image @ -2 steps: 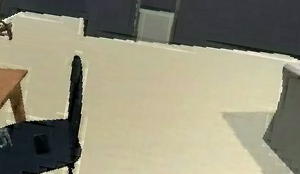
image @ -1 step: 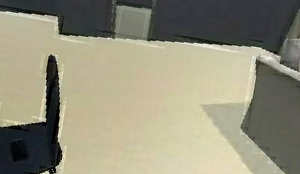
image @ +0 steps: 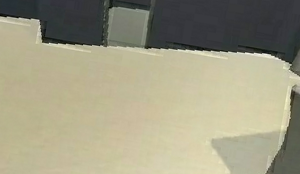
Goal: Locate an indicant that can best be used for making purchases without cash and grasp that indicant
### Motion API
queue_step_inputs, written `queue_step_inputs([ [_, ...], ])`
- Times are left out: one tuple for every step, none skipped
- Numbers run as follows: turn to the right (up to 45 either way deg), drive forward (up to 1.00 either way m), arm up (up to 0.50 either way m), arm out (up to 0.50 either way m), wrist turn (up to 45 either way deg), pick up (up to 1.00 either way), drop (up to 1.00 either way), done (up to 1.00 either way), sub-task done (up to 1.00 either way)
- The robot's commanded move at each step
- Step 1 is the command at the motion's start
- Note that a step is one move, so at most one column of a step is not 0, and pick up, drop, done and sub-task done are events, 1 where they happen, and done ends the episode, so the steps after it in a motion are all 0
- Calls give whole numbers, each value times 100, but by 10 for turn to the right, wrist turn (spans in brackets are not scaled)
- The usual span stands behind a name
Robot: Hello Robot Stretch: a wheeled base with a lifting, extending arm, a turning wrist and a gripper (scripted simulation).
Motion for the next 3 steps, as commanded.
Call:
queue_step_inputs([
  [-60,0,0,0,0,0,0,0,0],
  [0,100,0,0,0,0,0,0,0],
  [0,100,0,0,0,0,0,0,0],
])
